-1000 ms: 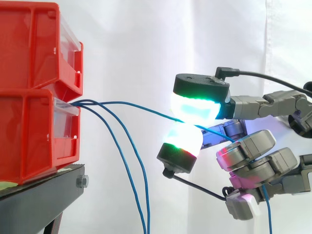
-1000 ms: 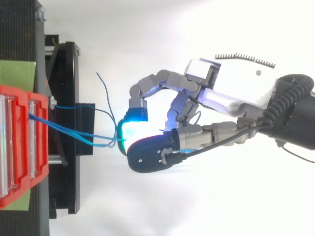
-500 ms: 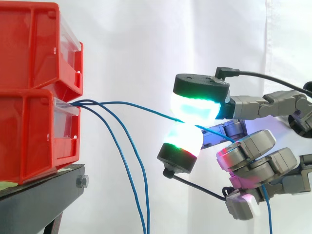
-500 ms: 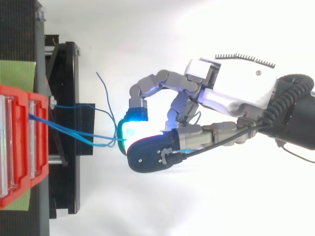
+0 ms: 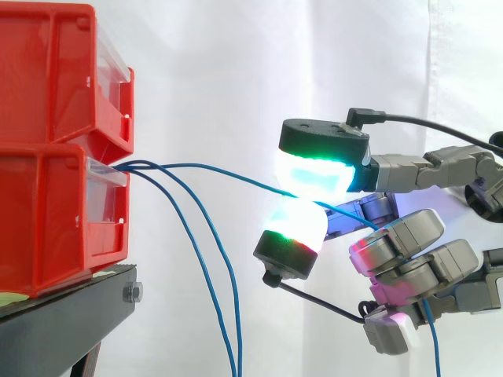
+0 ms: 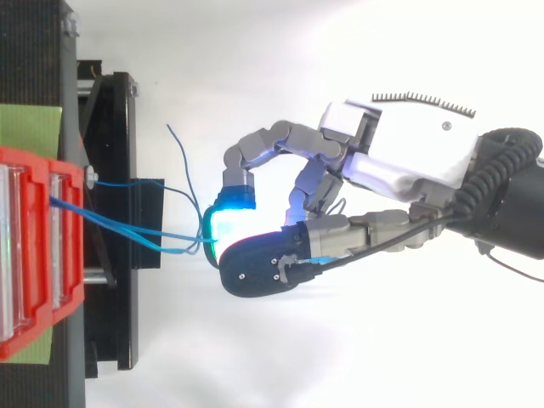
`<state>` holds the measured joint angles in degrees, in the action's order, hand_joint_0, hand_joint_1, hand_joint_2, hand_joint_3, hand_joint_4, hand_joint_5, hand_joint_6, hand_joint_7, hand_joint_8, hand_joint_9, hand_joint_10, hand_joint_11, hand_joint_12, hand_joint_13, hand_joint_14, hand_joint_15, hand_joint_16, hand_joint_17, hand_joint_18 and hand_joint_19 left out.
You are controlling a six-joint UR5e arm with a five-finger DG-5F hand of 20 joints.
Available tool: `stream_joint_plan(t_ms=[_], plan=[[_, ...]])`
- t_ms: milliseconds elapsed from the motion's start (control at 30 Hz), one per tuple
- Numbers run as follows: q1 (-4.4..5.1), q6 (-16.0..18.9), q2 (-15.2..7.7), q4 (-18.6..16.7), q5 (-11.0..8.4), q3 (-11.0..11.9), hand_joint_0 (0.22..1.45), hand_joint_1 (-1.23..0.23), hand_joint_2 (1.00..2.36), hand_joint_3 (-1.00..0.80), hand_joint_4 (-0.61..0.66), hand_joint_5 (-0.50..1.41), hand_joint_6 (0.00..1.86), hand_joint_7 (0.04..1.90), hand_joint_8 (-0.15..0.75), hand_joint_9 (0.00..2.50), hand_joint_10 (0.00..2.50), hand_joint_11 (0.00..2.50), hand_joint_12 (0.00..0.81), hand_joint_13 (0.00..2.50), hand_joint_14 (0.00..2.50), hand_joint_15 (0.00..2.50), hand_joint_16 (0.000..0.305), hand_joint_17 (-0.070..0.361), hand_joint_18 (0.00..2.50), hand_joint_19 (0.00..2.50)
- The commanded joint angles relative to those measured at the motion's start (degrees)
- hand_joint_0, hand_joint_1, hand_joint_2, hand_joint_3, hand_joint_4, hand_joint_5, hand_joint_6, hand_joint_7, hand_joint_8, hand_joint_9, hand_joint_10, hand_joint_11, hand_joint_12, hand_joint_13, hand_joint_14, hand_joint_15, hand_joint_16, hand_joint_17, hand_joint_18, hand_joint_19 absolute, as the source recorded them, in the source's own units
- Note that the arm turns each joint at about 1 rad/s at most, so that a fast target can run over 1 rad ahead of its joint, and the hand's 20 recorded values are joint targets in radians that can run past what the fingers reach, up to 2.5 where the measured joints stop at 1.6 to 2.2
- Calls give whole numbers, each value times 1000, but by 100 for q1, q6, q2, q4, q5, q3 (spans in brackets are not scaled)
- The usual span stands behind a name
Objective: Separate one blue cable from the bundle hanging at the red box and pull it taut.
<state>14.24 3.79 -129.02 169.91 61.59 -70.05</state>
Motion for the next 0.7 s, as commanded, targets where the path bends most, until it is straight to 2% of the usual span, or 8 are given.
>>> stream_joint_plan(t_ms=[0,667], plan=[[0,-1,0,-2,2,0,613,-548,1007,-108,107,-108,927,1262,370,1270,580,1531,401,1335,778,1513,65,145,1136,944],[0,-1,0,-2,2,0,614,-554,1007,-110,98,-112,929,1248,366,1272,624,1529,394,1332,777,1511,65,146,1132,940]])
